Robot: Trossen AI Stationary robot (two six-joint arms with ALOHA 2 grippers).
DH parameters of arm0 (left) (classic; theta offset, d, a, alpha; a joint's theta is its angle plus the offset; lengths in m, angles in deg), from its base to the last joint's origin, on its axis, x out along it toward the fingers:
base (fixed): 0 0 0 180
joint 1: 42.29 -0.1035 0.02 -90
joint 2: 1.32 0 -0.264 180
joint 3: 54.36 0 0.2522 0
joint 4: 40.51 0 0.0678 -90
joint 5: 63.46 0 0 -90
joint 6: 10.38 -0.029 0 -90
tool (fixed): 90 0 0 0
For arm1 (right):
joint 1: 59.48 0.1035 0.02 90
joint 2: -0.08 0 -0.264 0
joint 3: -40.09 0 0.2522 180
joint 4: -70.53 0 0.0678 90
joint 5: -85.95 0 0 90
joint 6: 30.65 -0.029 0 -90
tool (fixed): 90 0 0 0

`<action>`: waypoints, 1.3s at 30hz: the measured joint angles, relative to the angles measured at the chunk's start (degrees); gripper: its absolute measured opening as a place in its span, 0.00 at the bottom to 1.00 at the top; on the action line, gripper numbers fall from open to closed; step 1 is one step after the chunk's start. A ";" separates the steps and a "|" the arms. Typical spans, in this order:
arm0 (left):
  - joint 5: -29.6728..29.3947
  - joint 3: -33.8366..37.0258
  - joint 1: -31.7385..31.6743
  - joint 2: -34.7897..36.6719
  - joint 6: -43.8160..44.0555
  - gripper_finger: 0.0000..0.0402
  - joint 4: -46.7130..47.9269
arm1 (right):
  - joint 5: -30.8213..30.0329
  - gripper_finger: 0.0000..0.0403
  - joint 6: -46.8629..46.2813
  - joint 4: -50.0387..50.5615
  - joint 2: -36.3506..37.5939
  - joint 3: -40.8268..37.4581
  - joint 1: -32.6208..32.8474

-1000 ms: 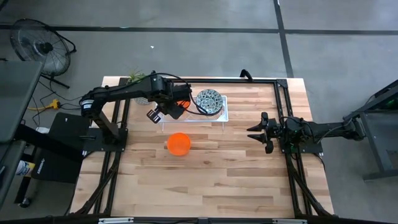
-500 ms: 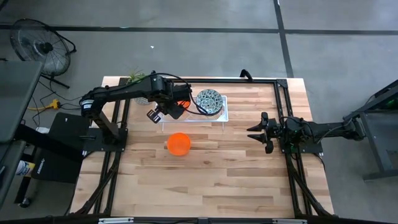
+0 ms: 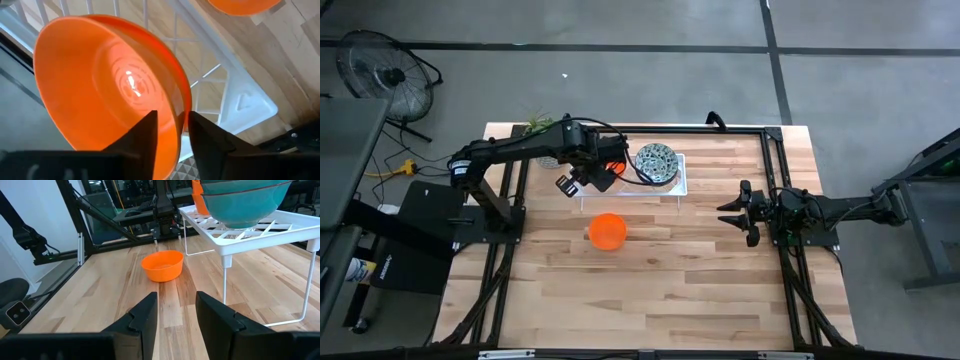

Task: Pick & Place Mini bowls
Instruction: Stack the bottom orange bowl on the orange bowl on the shelf

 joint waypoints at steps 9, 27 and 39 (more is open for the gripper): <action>-1.83 -0.15 0.00 2.32 -0.41 0.36 0.05 | 0.01 0.30 0.00 0.02 0.00 0.00 0.01; -3.91 -0.02 0.82 8.98 15.65 0.36 -2.83 | -0.01 0.30 0.00 0.00 0.00 0.00 0.00; -10.03 18.82 3.95 22.74 25.90 0.36 -27.98 | 0.00 0.30 0.00 0.00 0.00 0.00 0.00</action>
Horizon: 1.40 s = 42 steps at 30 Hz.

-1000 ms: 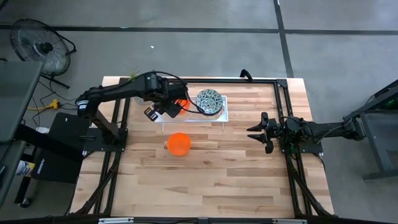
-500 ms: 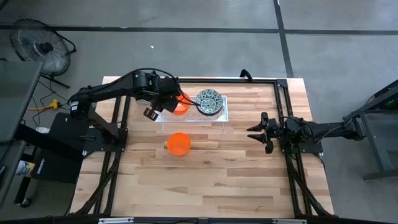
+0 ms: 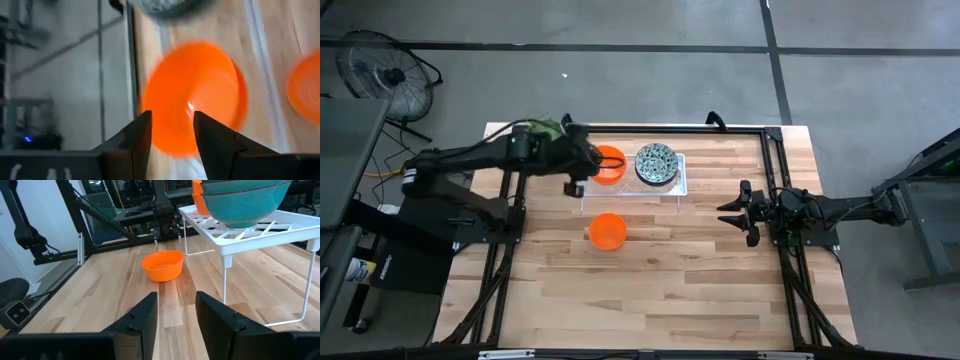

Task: Pick & Place Mini bowls
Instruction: Stack the bottom orange bowl on the orange bowl on the shelf

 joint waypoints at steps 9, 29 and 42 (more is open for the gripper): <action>-5.55 13.36 0.18 9.57 2.73 0.36 -19.20 | -0.10 0.30 0.00 0.00 -0.44 0.00 0.01; -6.64 35.78 3.53 16.66 12.39 0.36 -49.91 | -0.17 0.30 0.00 0.00 -0.70 0.00 0.00; -9.53 41.69 3.54 16.74 20.94 0.36 -54.57 | -0.17 0.30 0.00 0.00 -0.74 0.00 0.01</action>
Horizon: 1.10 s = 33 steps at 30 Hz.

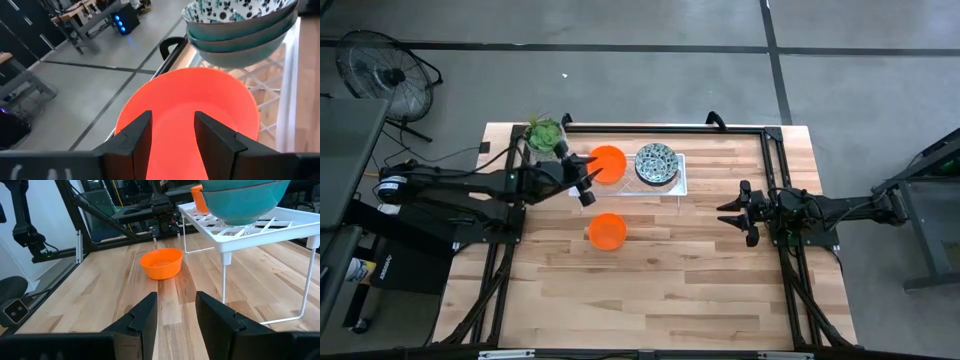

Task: Pick & Place Mini bowls
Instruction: Stack the bottom orange bowl on the orange bowl on the shelf, then stack the orange bowl on the orange bowl on the shelf

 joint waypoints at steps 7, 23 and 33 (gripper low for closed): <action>-0.05 2.85 0.00 0.00 -0.38 0.36 -5.45 | 0.00 0.30 0.00 0.00 0.00 0.00 0.00; 6.35 2.74 2.47 4.35 -13.65 0.36 -7.72 | 0.00 0.30 0.02 0.00 0.00 0.00 0.00; 17.14 2.72 10.36 8.53 -25.93 0.36 -0.64 | 0.00 0.30 0.00 0.00 0.00 0.00 -0.02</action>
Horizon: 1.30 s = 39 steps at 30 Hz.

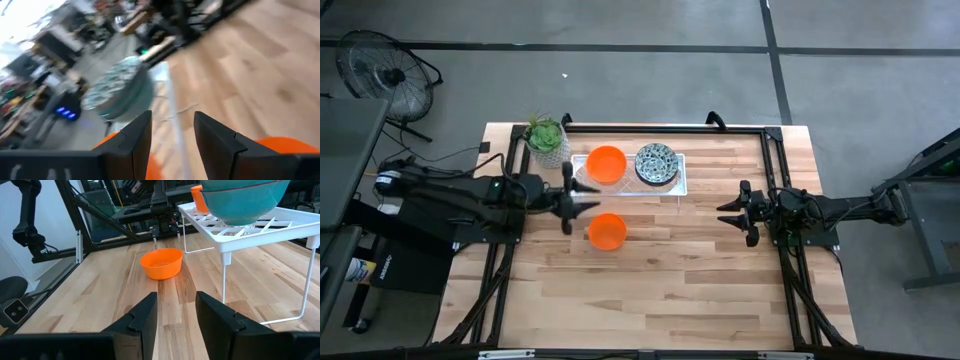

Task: Pick & Place Mini bowls
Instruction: Stack the orange bowl on the orange bowl on the shelf

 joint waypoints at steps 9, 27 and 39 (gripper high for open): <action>5.47 -0.44 5.98 0.45 -0.14 0.36 8.11 | 0.00 0.30 0.00 0.00 0.00 0.00 0.01; 10.34 -11.62 11.85 -17.38 0.16 0.36 27.63 | 0.00 0.30 0.01 0.00 0.00 0.00 0.01; 11.01 -21.32 11.76 -33.05 8.33 0.36 33.58 | -0.02 0.30 0.00 0.00 0.02 0.00 0.02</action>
